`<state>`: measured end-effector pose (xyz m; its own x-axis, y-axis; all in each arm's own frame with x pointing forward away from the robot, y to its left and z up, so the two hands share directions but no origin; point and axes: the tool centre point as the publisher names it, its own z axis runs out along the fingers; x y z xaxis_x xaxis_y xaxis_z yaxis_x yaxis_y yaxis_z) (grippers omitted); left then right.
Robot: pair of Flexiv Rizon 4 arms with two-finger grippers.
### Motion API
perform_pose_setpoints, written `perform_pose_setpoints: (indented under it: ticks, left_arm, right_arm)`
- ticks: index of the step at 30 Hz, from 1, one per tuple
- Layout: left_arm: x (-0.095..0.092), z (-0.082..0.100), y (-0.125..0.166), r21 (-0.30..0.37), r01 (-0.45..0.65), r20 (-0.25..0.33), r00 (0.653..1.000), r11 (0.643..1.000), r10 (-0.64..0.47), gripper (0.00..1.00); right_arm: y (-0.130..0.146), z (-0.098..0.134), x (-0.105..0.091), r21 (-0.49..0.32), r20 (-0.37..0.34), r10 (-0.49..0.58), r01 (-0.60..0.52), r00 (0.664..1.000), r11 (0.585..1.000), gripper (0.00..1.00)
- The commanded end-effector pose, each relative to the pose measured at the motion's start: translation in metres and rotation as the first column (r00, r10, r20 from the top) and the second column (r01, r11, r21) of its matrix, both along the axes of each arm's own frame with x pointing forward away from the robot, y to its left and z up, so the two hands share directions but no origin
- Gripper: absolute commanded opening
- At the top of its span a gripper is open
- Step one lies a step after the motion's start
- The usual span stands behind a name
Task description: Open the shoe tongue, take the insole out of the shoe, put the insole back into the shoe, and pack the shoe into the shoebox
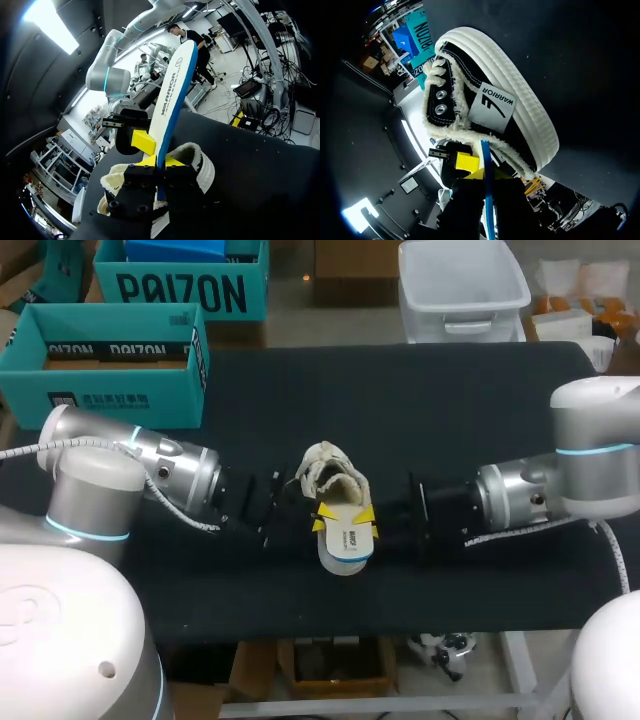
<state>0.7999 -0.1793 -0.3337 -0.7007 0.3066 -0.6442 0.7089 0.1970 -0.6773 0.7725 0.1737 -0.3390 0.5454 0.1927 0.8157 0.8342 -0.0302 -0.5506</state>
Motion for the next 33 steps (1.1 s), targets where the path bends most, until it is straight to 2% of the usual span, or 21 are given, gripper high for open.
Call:
perform_pose_setpoints:
  ticks: [1, 8, 10, 13, 17, 22, 23, 24, 25, 29, 30, 31, 32, 33]
  left_arm:
    - [0.011, -0.007, -0.002, -0.002, -0.003, -0.018, 1.0, 1.0, 0.003, 0.0]
    - [0.02, -0.014, -0.002, 0.006, -0.012, -0.049, 0.999, 1.0, 0.012, 0.0]
    - [0.019, -0.014, -0.001, 0.006, -0.01, -0.049, 0.999, 1.0, 0.01, 0.0]
    - [0.017, -0.014, -0.002, 0.005, -0.007, -0.047, 0.999, 1.0, 0.008, 0.0]
    - [0.014, -0.013, -0.003, 0.0, -0.006, -0.046, 0.999, 1.0, 0.006, 0.0]
    - [0.012, -0.013, -0.004, -0.004, -0.008, -0.047, 0.999, 1.0, 0.008, 0.0]
    - [0.012, -0.013, -0.004, -0.003, -0.009, -0.047, 0.999, 1.0, 0.009, 0.0]
    - [0.012, -0.013, -0.004, -0.002, -0.01, -0.048, 0.999, 1.0, 0.01, 0.0]
    - [0.012, -0.013, -0.004, -0.002, -0.01, -0.049, 0.999, 1.0, 0.01, 0.0]
    - [0.008, -0.008, -0.002, -0.007, -0.008, -0.048, 0.999, 1.0, 0.008, 0.0]
    - [0.004, -0.005, -0.002, -0.017, 0.001, -0.042, 0.999, 1.0, -0.002, 0.35]
    - [0.003, -0.004, -0.001, -0.021, 0.005, -0.04, 0.999, 1.0, -0.006, 0.44]
    - [-0.001, -0.001, -0.001, -0.032, 0.015, -0.031, 0.999, 0.999, -0.016, 0.7]
    - [-0.005, 0.002, -0.001, -0.041, 0.024, -0.022, 0.999, 0.999, -0.025, 0.82]
  right_arm:
    - [0.002, -0.009, 0.014, 0.013, -0.013, 0.031, -0.031, 0.999, 0.999, 0.0]
    - [0.001, -0.008, 0.018, 0.005, -0.007, 0.028, -0.028, 1.0, 1.0, 0.0]
    - [-0.001, -0.004, 0.014, -0.003, 0.002, 0.014, -0.014, 1.0, 1.0, 0.32]
    - [-0.004, 0.007, 0.003, -0.029, 0.012, -0.009, 0.009, 1.0, 1.0, 0.45]
    - [-0.005, 0.018, -0.008, -0.048, 0.029, -0.028, 0.029, 0.999, 0.998, 0.44]
    - [-0.005, 0.021, -0.015, -0.054, 0.035, -0.031, 0.033, 0.999, 0.998, 0.28]
    - [-0.004, 0.021, -0.014, -0.052, 0.037, -0.027, 0.029, 0.999, 0.998, 0.19]
    - [-0.003, 0.019, -0.014, -0.05, 0.038, -0.023, 0.025, 0.999, 0.998, 0.04]
    - [-0.003, 0.018, -0.014, -0.048, 0.036, -0.02, 0.022, 0.999, 0.999, 0.0]
    - [-0.003, 0.015, -0.014, -0.043, 0.03, -0.012, 0.013, 0.999, 0.999, 0.0]
    - [-0.003, 0.015, -0.014, -0.041, 0.031, -0.01, 0.012, 0.999, 0.999, 0.0]
    - [-0.003, 0.015, -0.014, -0.041, 0.031, -0.009, 0.011, 0.999, 0.999, 0.0]
    - [-0.002, 0.014, -0.014, -0.039, 0.031, -0.008, 0.009, 0.999, 0.999, 0.0]
    - [-0.002, 0.013, -0.014, -0.038, 0.031, -0.006, 0.008, 0.999, 0.999, 0.0]
